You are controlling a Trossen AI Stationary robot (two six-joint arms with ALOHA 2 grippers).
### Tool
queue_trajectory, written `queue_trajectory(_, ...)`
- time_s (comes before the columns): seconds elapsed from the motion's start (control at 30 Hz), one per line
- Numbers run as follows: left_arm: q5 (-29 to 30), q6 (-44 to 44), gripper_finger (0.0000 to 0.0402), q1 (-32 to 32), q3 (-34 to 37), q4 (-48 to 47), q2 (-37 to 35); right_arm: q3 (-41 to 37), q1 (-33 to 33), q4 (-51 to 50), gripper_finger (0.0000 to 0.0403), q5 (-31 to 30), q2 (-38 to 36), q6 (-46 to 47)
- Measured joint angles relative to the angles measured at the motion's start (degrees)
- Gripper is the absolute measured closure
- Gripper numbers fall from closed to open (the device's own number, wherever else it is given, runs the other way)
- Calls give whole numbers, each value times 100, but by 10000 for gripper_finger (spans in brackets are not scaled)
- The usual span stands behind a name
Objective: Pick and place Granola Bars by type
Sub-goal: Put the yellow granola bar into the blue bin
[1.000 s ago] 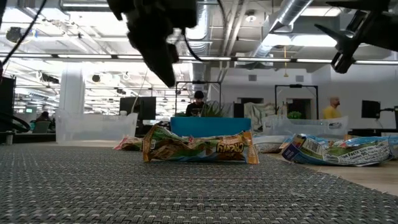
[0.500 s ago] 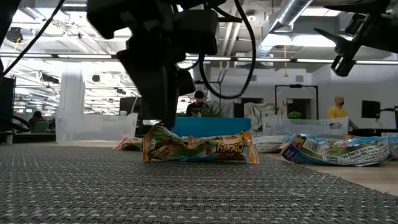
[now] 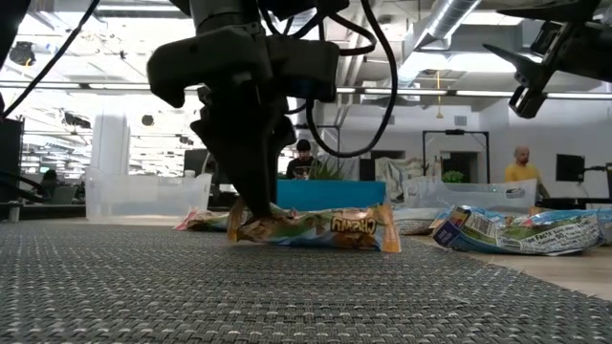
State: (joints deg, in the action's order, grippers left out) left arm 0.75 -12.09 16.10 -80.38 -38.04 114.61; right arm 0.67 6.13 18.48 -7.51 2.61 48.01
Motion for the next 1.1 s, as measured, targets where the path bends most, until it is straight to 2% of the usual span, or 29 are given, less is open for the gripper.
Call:
queue_trajectory(0.17,17,-143,282,2,5,0,0,0,0,2,234,9,0,46)
queue_trajectory(0.3,55,-164,315,-2,5,0,0,0,0,-25,235,36,0,47)
queue_trajectory(0.37,102,-207,338,0,5,2,0,12,1,-143,237,276,0,-83)
queue_trajectory(0.47,78,-269,368,-13,5,2,-2,270,40,-950,245,693,81,-308)
queue_trajectory(0.57,20,-274,382,-19,5,2,-7,703,160,-1829,255,965,349,-674)
queue_trajectory(0.7,4,-347,370,-49,5,2,-7,1432,440,-2911,267,1179,953,-1301)
queue_trajectory(0.9,2,-547,359,-139,7,0,-7,2393,933,-4444,276,1175,2331,-2105)
queue_trajectory(1.1,42,-1086,379,-228,7,2,-9,2807,1075,-4545,278,1172,3342,-2151)
